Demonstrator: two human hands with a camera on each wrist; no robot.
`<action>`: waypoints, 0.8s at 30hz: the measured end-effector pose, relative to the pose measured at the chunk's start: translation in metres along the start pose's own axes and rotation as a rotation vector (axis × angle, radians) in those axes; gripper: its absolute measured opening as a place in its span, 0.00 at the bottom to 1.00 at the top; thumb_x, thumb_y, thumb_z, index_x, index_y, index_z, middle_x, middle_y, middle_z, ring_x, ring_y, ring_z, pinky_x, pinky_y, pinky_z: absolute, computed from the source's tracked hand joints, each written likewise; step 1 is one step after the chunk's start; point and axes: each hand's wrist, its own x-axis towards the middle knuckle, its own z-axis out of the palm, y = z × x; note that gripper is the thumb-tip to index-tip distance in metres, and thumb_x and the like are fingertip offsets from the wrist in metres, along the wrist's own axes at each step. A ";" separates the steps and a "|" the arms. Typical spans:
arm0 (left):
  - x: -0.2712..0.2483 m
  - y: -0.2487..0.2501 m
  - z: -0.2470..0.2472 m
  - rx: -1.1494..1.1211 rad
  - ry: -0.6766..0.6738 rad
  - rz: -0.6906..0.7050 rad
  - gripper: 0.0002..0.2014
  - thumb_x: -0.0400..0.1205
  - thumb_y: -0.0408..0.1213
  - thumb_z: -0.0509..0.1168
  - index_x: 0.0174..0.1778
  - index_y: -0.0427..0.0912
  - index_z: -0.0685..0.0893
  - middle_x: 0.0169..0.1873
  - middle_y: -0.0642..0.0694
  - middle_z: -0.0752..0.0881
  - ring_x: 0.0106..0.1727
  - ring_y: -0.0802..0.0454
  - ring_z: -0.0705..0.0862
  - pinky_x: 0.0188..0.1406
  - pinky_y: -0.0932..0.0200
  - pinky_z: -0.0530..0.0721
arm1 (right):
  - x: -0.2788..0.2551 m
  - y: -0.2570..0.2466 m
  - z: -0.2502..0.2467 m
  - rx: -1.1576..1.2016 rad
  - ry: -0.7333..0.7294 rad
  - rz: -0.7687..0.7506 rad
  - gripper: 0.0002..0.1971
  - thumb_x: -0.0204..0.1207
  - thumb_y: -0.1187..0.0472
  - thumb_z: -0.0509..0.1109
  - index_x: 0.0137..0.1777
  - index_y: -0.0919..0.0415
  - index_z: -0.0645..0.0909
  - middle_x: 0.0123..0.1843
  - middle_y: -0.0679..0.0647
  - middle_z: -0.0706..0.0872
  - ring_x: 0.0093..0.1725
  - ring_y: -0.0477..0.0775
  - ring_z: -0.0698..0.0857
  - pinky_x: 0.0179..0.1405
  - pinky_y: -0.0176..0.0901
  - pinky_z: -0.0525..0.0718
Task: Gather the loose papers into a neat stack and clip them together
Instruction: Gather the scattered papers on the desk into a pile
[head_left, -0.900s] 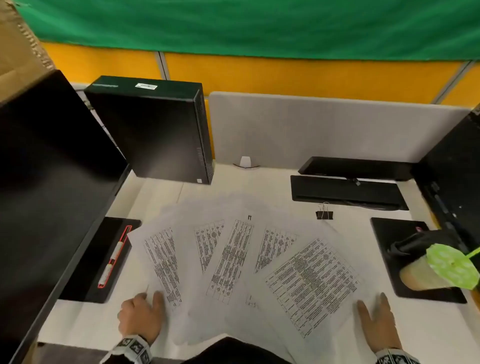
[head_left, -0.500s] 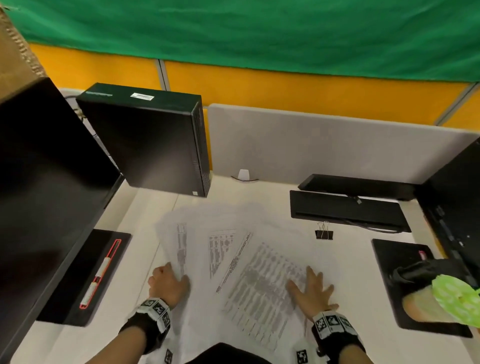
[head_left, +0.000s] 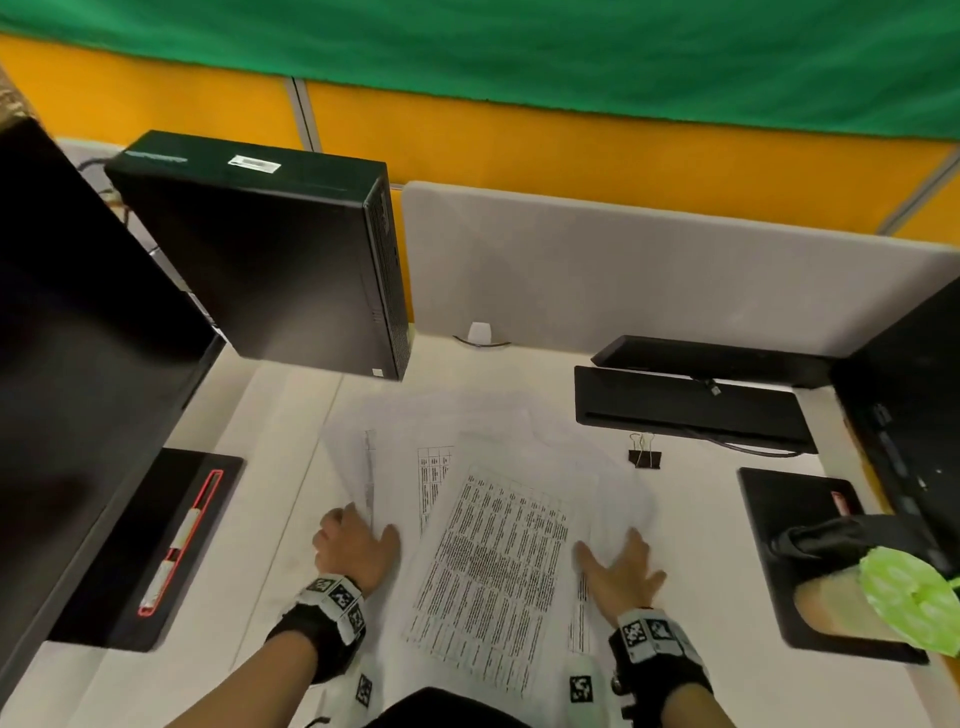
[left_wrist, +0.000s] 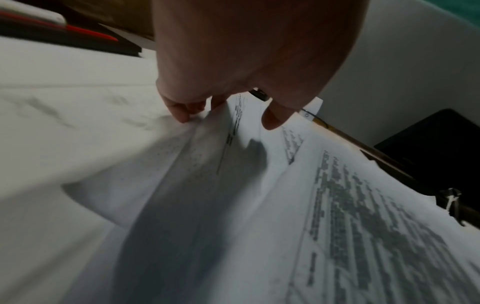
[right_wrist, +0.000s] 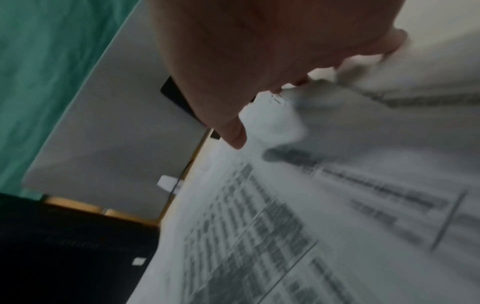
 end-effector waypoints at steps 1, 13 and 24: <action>-0.001 0.004 0.003 -0.015 -0.025 0.033 0.33 0.77 0.50 0.63 0.75 0.37 0.66 0.75 0.35 0.65 0.73 0.33 0.65 0.73 0.42 0.68 | -0.003 -0.010 0.007 -0.015 -0.051 -0.057 0.49 0.72 0.37 0.67 0.84 0.48 0.41 0.87 0.48 0.42 0.84 0.64 0.38 0.81 0.73 0.44; 0.003 -0.008 -0.012 -0.108 -0.061 -0.031 0.30 0.77 0.47 0.63 0.72 0.34 0.68 0.74 0.33 0.63 0.73 0.31 0.63 0.73 0.41 0.65 | -0.009 -0.027 -0.001 0.150 0.140 -0.072 0.43 0.75 0.53 0.71 0.83 0.63 0.50 0.83 0.63 0.62 0.80 0.65 0.65 0.78 0.57 0.66; 0.001 -0.003 -0.010 -0.080 -0.044 -0.104 0.33 0.77 0.46 0.63 0.75 0.33 0.64 0.76 0.33 0.60 0.74 0.32 0.62 0.72 0.42 0.67 | -0.003 -0.046 -0.008 0.052 0.085 -0.109 0.39 0.78 0.55 0.67 0.83 0.62 0.51 0.82 0.62 0.64 0.80 0.65 0.66 0.78 0.56 0.66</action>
